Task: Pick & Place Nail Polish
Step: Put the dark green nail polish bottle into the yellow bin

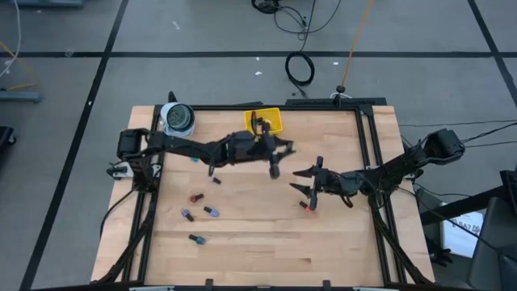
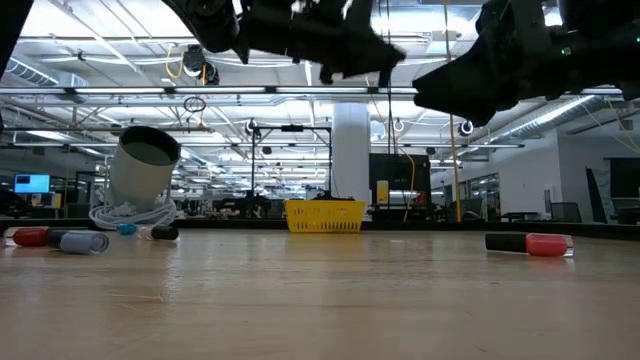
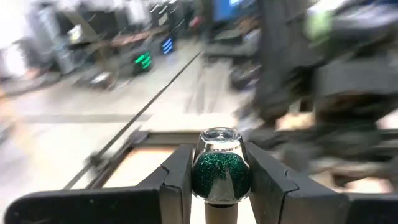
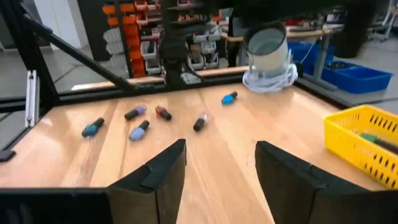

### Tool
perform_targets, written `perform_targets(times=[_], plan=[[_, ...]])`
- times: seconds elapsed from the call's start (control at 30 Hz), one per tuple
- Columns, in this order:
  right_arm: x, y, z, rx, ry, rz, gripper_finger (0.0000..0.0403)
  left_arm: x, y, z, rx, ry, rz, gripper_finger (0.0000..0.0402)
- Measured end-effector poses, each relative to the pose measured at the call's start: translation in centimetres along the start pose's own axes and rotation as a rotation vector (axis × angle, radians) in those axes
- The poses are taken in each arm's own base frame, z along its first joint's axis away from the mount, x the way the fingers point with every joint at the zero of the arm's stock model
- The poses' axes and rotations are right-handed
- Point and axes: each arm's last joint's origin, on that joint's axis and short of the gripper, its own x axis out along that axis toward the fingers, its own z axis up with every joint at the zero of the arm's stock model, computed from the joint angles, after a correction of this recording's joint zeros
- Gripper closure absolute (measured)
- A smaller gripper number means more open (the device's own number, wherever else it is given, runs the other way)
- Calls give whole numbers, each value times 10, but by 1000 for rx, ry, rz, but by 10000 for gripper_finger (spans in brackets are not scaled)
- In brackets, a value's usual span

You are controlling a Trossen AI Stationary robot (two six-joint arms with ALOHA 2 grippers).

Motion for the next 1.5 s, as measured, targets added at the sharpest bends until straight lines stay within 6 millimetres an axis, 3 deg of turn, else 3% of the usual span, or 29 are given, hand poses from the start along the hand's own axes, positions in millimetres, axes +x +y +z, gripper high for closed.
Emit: perform_targets(times=[0.13, 0.37, 0.63, 0.9, 1.3, 1.5], plan=[[0, 0, -1, 15, 6, -2, 217, 1, 33, -14, -45, 82, 97, 300], [0, 0, -1, 10, 13, -5, 221, -15, 91, -46, -167, 72, 242, 300], [0, -1, -1, -15, 11, -10, 223, -34, 122, -79, -237, 135, 348, 300], [3, -7, 0, 5, 8, -40, 225, -43, 137, -89, -304, 154, 425, 300], [3, -8, 0, 15, 7, -43, 227, -46, 136, -101, -338, 269, 462, 300], [3, -8, 0, 15, 6, -43, 232, -40, 134, -121, -362, 309, 459, 300]])
